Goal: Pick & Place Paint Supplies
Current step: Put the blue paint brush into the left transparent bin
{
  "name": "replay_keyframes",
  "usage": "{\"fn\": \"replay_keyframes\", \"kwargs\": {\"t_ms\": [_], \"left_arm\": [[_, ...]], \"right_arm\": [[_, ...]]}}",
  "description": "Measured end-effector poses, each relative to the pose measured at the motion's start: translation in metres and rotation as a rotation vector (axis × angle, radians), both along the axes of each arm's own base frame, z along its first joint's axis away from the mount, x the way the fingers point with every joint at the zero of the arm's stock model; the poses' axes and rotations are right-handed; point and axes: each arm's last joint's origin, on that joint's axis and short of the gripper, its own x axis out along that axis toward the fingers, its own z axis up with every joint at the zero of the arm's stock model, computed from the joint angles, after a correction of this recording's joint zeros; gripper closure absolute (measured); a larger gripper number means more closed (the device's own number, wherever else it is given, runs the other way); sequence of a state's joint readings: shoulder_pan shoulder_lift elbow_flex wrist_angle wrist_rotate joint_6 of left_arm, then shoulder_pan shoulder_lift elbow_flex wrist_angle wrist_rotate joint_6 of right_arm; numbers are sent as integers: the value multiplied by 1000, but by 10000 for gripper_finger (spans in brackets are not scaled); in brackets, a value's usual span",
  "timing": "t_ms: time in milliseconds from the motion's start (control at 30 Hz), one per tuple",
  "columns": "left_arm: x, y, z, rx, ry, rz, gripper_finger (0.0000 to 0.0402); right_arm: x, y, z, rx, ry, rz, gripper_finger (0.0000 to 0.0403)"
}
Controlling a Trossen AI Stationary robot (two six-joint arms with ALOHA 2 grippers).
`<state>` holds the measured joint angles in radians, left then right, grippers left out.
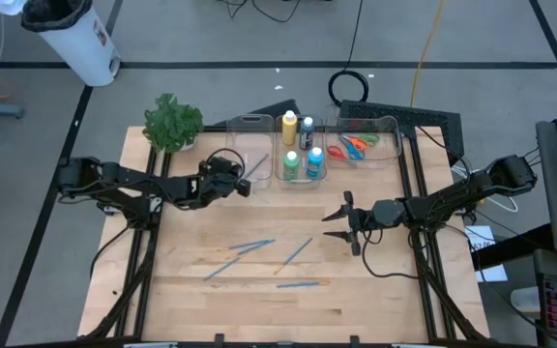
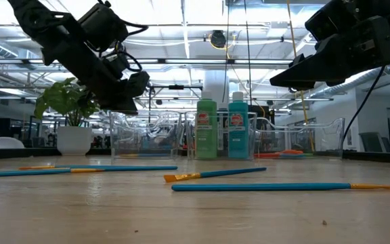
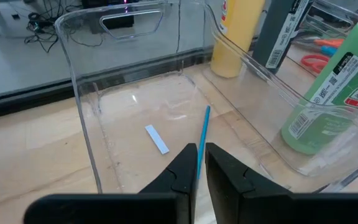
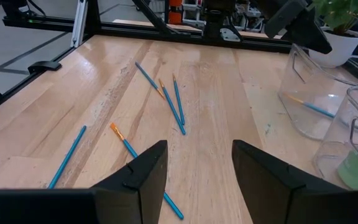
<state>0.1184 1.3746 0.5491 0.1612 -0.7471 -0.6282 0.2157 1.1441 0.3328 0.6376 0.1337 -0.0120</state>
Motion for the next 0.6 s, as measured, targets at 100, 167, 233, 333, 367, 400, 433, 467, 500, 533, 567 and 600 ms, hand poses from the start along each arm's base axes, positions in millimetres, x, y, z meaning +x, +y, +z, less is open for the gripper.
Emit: {"fn": "replay_keyframes", "kwargs": {"t_ms": [100,167,233,333,367,400,433,467,500,533,567,600], "left_arm": [[0,-1,0,18,21,-20,363],[2,-3,2,25,23,-58,354],[5,-5,4,35,8,-103,335],[9,-9,9,60,-22,-165,291],[11,-10,11,66,-32,-193,275],[12,-12,12,68,-40,-226,258],[14,-14,13,67,-47,-272,242],[15,-16,14,65,-55,-321,227],[17,-18,16,58,-70,-376,213],[19,-21,17,51,-87,-425,201],[20,-24,18,41,-107,-476,190],[22,-28,20,33,-131,-535,181]], "right_arm": [[0,0,0,0,0,0,232],[0,0,0,0,0,0,232],[0,0,0,0,1,0,232],[0,0,0,-1,2,0,232],[0,0,0,-1,3,0,232],[0,0,0,-1,4,0,232],[0,0,0,-1,5,0,232],[0,0,-1,-1,6,0,232],[0,0,-1,-1,7,0,232],[0,0,-1,-2,7,0,232],[0,0,-1,-2,8,0,232],[0,0,-1,-2,9,0,232]]}}
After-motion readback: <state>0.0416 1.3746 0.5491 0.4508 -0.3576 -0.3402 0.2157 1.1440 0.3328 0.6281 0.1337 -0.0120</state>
